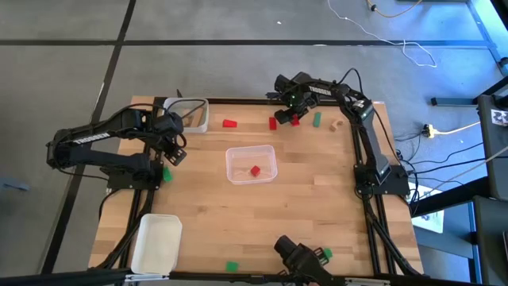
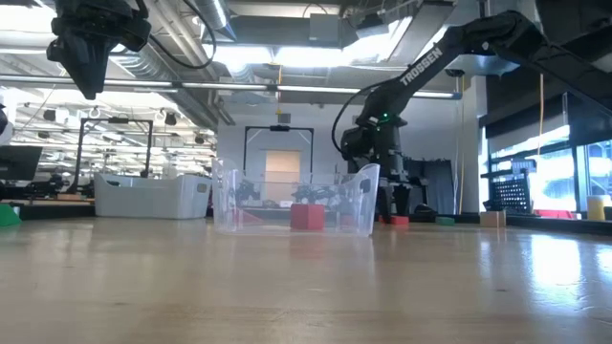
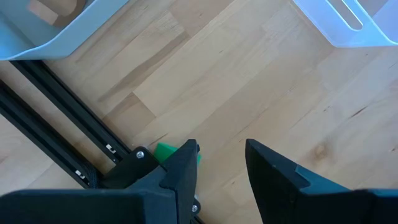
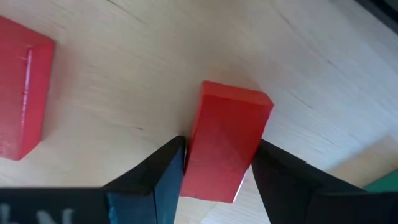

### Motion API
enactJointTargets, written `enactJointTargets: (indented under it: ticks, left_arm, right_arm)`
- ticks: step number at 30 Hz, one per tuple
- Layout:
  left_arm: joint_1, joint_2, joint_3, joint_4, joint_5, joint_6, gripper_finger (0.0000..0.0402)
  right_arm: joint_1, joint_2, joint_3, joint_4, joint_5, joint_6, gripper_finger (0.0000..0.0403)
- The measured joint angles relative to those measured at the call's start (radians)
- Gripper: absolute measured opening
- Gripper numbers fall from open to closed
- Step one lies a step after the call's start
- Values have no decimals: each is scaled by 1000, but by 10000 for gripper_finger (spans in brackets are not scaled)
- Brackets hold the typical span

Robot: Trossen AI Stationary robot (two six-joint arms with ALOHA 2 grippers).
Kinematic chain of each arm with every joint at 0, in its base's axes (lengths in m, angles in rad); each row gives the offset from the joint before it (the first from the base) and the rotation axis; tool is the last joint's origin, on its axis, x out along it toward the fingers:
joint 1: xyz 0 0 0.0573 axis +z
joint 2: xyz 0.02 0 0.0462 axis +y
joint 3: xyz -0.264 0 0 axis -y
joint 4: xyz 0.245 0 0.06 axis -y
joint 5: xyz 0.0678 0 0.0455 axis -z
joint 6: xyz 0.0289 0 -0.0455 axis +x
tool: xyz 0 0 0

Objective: Sort & place blocks by color
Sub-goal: Put the right red block into the transparent bin

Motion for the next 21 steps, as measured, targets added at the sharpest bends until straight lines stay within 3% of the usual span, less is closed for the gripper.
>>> enactJointTargets:
  ticks: [5,13,21]
  left_arm:
    - [0,0,0,0,0,0,128]
    - [0,0,0,0,0,1,128]
    - [0,0,0,0,0,2,128]
  right_arm:
    - [0,1,0,2,5,0,133]
    - [15,5,17,-14,20,-105,133]
    - [72,20,182,-159,71,-190,132]
